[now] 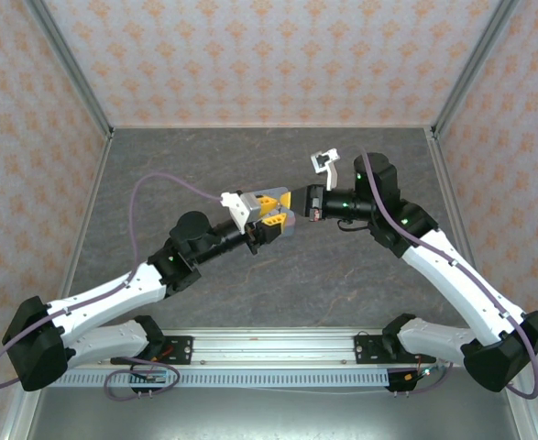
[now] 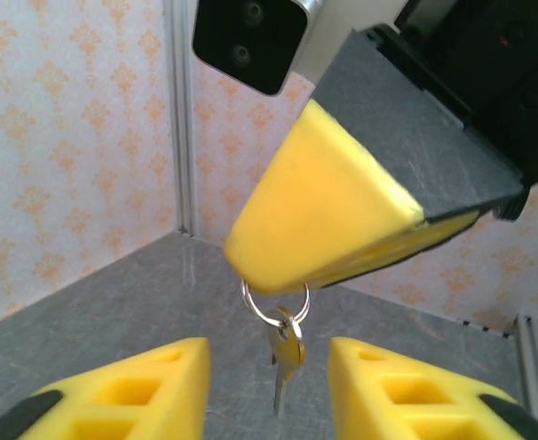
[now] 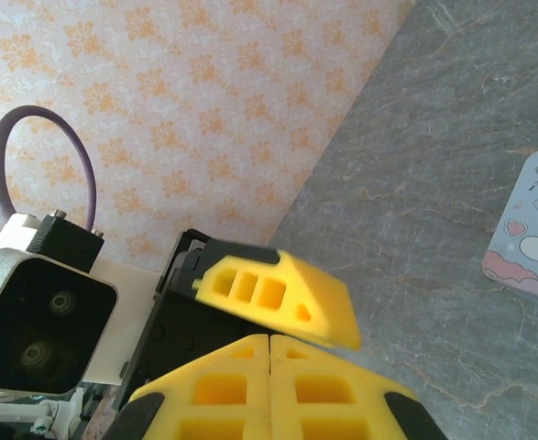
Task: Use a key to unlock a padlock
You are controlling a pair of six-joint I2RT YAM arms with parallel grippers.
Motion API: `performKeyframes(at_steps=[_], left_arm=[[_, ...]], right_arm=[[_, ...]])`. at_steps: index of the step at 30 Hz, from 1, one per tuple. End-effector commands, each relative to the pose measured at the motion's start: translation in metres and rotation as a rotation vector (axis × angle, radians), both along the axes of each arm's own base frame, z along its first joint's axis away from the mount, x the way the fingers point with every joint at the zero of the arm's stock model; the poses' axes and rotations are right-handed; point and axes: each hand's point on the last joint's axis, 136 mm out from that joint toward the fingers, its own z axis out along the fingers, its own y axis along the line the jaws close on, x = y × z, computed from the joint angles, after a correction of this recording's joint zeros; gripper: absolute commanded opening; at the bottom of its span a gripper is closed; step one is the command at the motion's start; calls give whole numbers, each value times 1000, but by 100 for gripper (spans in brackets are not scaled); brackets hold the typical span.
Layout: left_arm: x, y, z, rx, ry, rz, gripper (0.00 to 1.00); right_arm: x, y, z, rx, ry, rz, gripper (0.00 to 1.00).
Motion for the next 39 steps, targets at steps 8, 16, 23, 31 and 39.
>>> performKeyframes(at_steps=[8, 16, 23, 31, 39], left_arm=[[-3, -4, 8, 13, -13, -25, 20], [-3, -4, 5, 19, -4, -21, 12], [-5, -3, 2, 45, -1, -22, 1], [-23, 8, -8, 212, 13, -64, 0], [-47, 29, -38, 535, 130, -136, 0]], right_arm=[[-4, 0, 18, 41, -52, 5, 0], [-3, 0, 17, 40, -54, 3, 0], [-4, -4, 17, 21, -76, -10, 0], [-22, -23, -9, -186, -269, 62, 9], [-41, -46, -26, -352, -824, 165, 49]])
